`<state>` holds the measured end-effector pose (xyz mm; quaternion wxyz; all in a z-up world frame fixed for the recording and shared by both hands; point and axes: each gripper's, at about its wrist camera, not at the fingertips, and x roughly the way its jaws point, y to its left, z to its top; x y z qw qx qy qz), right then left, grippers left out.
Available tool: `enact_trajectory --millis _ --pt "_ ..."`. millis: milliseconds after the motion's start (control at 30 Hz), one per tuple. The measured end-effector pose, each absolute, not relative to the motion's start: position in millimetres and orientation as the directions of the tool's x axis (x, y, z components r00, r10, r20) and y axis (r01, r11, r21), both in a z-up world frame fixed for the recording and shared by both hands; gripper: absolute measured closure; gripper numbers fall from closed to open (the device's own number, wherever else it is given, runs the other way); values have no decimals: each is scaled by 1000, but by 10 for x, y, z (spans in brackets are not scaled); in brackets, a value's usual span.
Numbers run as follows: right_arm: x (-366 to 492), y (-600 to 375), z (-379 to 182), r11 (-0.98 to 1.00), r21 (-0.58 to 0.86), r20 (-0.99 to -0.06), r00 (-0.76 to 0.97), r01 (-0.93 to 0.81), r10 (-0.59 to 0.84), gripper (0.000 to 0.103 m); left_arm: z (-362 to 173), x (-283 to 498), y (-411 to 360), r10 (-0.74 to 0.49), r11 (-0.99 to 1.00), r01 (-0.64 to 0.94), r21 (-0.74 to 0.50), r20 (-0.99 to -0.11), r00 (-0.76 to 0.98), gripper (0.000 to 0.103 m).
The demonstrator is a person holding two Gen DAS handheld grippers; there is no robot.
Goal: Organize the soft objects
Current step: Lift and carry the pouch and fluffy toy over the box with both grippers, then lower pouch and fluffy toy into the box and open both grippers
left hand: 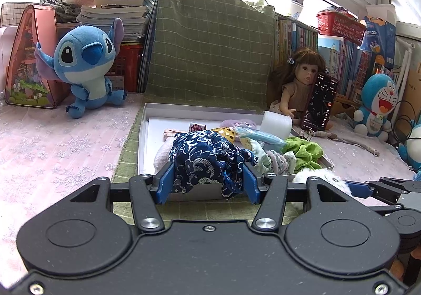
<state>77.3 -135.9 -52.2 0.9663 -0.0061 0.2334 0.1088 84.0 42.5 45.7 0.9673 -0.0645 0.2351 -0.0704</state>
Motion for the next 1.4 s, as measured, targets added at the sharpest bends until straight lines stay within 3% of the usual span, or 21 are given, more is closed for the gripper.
enact_trajectory --millis 367,600,867,1133,1400 --pt "1060 -1477 -57 968 121 -378 892 -218 248 41 703 1276 459 -168 982 111 -155 -428 888 50" --pt "1681 -1567 239 951 218 -410 863 -219 293 41 879 1967 590 -184 972 90 -217 -466 866 50" --pt "2405 -1579 307 914 370 -487 804 -165 342 41 730 2609 672 -163 968 29 -249 -537 827 50" --pt "2637 -1522 135 936 341 -538 798 -90 273 40 518 2780 666 -157 971 19 -238 -577 802 50" --pt "2669 -1461 154 920 368 -506 802 -135 319 40 408 2827 714 -144 971 -4 -238 -599 787 50"
